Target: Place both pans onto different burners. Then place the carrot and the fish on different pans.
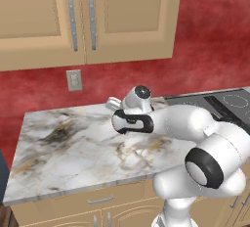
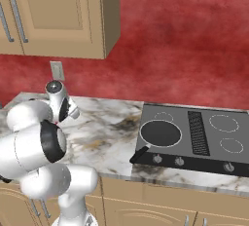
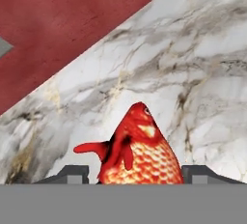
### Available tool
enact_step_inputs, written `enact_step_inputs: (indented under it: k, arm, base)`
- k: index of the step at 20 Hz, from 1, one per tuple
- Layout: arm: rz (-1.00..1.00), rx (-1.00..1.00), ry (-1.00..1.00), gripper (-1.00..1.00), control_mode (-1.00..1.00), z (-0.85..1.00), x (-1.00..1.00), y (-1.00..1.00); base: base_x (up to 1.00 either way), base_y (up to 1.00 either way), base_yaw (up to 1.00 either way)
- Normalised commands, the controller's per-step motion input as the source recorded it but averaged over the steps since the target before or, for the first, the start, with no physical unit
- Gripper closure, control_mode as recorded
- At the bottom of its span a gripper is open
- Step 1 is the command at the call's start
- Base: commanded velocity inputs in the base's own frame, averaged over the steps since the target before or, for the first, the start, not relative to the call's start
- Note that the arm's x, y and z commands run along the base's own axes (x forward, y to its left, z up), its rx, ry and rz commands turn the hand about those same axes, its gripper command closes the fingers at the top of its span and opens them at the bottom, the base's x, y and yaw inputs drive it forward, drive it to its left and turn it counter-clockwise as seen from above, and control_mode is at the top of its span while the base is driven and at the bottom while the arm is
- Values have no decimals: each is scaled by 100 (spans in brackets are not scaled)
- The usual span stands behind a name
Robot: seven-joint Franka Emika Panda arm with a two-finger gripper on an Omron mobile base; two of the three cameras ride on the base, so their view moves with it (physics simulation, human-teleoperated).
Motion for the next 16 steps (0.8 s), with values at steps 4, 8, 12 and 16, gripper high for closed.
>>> enact_step_inputs:
  k: [4, 8, 12, 16]
  arm:
    - [0, 1, 0, 100, -100, 67, -79, -43]
    - [0, 0, 0, 100, -100, 61, -87, -55]
    - [0, 0, 0, 100, -100, 55, -100, -64]
    - [0, -1, 0, 100, -100, 56, -88, -62]
  base:
    - [0, 0, 0]
    - [0, 0, 0]
    - [0, 0, 0]
    - [0, 0, 0]
